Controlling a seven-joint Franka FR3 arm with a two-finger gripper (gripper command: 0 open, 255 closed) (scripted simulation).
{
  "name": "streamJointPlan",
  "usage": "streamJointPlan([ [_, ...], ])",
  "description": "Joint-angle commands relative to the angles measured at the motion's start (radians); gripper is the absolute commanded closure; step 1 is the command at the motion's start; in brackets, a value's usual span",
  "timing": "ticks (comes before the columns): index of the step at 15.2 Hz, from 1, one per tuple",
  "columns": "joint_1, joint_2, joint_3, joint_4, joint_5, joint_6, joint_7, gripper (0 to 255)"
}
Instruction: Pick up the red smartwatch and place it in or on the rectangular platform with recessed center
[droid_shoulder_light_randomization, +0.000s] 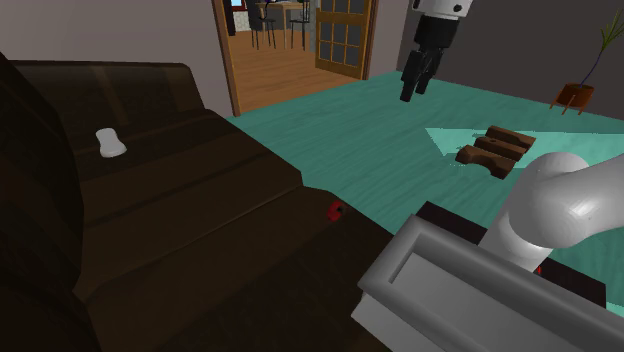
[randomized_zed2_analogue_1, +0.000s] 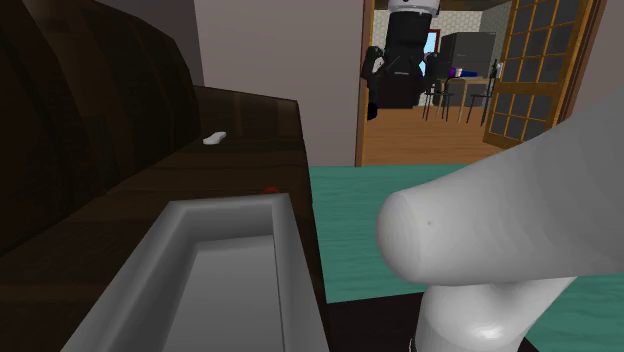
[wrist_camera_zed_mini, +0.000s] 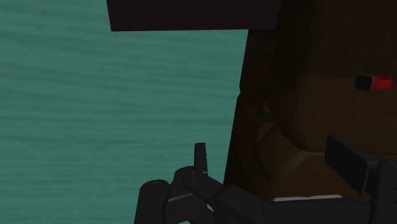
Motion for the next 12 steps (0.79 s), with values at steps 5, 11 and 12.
streamJointPlan([
  [5, 0.024, -0.017, 0.097, -0.077, 0.041, 0.061, 0.098, 0],
  [11, 0.068, 0.006, 0.248, -0.155, 0.106, 0.164, 0.247, 0],
  [12, 0.075, 0.017, 0.274, -0.163, 0.117, 0.182, 0.272, 0],
])
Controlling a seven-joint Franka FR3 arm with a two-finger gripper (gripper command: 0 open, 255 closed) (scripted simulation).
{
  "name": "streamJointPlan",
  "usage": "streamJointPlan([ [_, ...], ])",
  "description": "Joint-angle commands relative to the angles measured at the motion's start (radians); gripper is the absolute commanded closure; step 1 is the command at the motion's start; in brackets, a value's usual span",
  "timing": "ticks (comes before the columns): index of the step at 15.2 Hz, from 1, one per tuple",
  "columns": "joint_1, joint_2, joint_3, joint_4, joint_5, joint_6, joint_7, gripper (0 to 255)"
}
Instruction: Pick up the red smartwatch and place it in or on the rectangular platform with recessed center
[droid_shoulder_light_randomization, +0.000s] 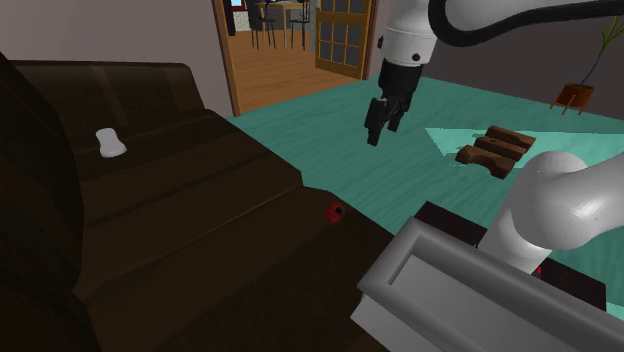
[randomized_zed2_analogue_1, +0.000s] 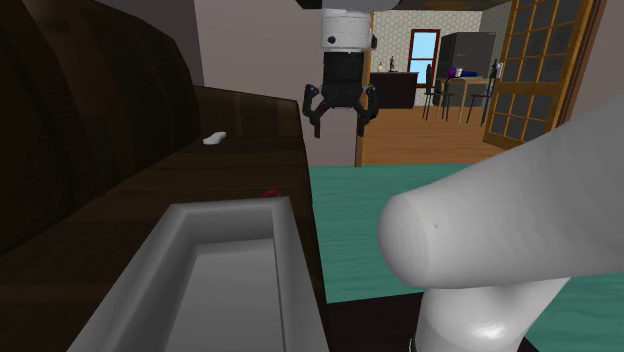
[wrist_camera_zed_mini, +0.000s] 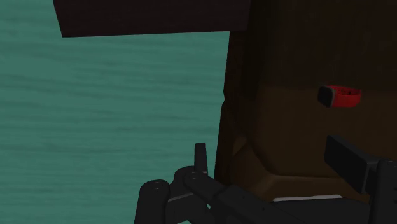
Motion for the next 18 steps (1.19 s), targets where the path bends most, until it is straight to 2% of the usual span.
streamJointPlan([
  [1, 0.013, 0.020, 0.051, -0.018, 0.021, 0.038, 0.051, 0],
  [8, 0.044, 0.152, 0.241, -0.027, 0.072, 0.177, 0.233, 0],
  [13, 0.035, 0.296, 0.386, 0.009, 0.068, 0.278, 0.378, 0],
  [18, 0.031, 0.323, 0.400, -0.027, 0.066, 0.339, 0.383, 0],
])
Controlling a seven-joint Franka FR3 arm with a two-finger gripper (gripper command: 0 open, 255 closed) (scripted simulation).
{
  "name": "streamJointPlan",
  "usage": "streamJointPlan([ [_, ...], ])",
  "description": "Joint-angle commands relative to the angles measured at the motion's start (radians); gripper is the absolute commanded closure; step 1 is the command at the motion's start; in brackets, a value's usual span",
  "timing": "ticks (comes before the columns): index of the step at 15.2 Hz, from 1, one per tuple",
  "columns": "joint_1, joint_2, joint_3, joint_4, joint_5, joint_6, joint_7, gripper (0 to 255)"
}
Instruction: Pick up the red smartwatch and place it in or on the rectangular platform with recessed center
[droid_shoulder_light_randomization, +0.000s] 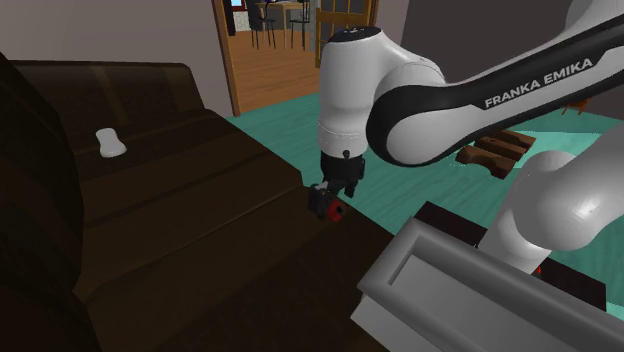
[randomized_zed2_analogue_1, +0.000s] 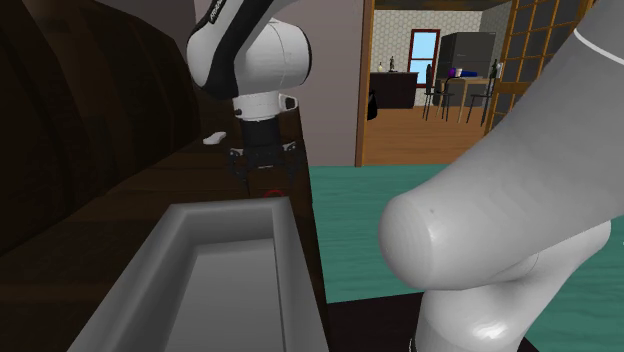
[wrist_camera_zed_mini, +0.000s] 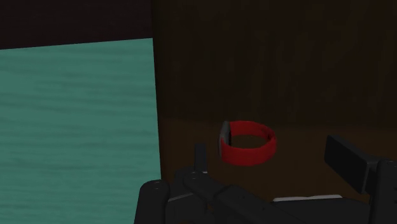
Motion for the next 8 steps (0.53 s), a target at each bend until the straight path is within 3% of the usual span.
streamJointPlan([
  [1, -0.005, 0.019, 0.008, -0.018, -0.003, 0.037, 0.003, 0],
  [3, -0.010, 0.040, 0.019, -0.039, -0.006, 0.078, 0.007, 0],
  [8, -0.010, 0.040, 0.018, -0.039, -0.006, 0.078, 0.007, 0],
])
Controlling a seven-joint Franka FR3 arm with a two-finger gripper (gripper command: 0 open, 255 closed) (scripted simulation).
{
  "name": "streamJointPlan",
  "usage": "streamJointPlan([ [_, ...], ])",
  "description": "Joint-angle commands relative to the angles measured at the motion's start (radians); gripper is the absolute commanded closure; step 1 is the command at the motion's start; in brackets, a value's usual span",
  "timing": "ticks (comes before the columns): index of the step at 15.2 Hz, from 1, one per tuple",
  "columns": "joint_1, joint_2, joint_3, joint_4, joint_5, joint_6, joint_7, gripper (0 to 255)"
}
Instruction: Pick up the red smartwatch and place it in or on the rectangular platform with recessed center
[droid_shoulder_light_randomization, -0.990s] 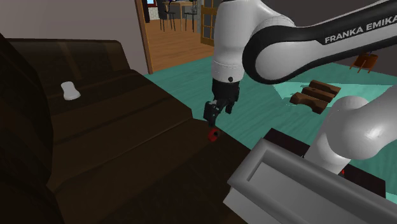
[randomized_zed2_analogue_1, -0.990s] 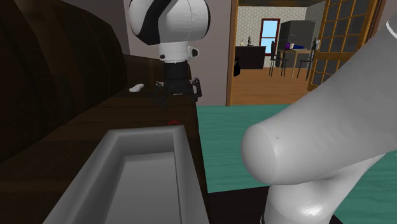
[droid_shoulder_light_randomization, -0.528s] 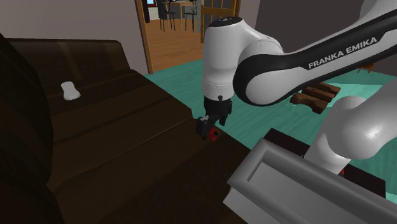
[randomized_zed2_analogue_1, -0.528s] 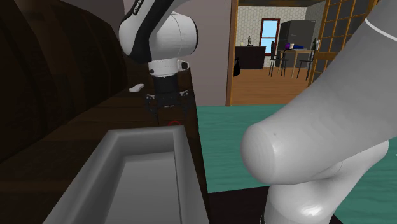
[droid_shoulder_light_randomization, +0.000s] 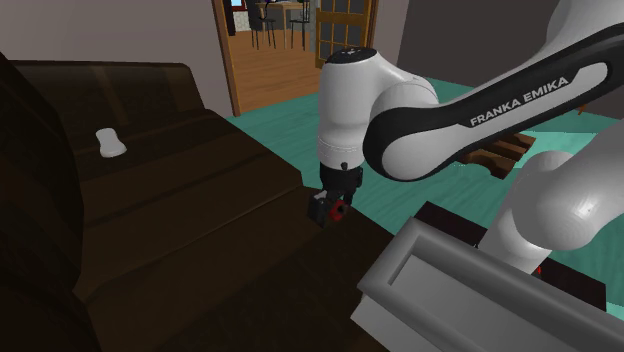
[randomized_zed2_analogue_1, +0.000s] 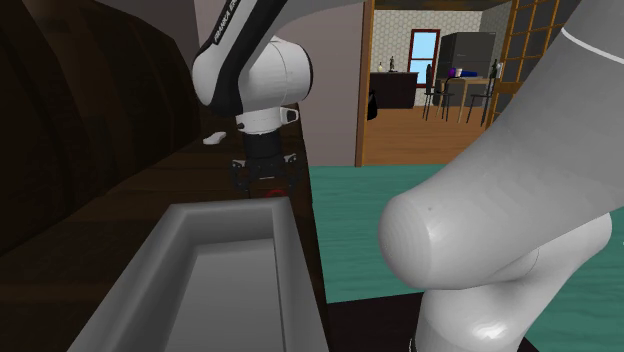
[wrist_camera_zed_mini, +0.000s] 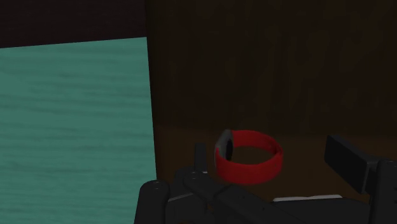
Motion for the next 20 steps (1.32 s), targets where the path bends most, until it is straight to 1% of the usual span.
streamJointPlan([
  [1, 0.000, 0.000, 0.000, -0.001, 0.000, 0.001, 0.000, 0],
  [3, 0.000, 0.000, 0.000, -0.001, 0.000, 0.001, 0.000, 0],
  [4, 0.000, 0.000, 0.000, -0.001, 0.000, 0.001, 0.000, 255],
  [13, 0.000, 0.000, 0.000, -0.001, 0.000, 0.001, 0.000, 255],
  [20, 0.007, -0.048, -0.030, 0.060, 0.002, -0.107, -0.016, 255],
])
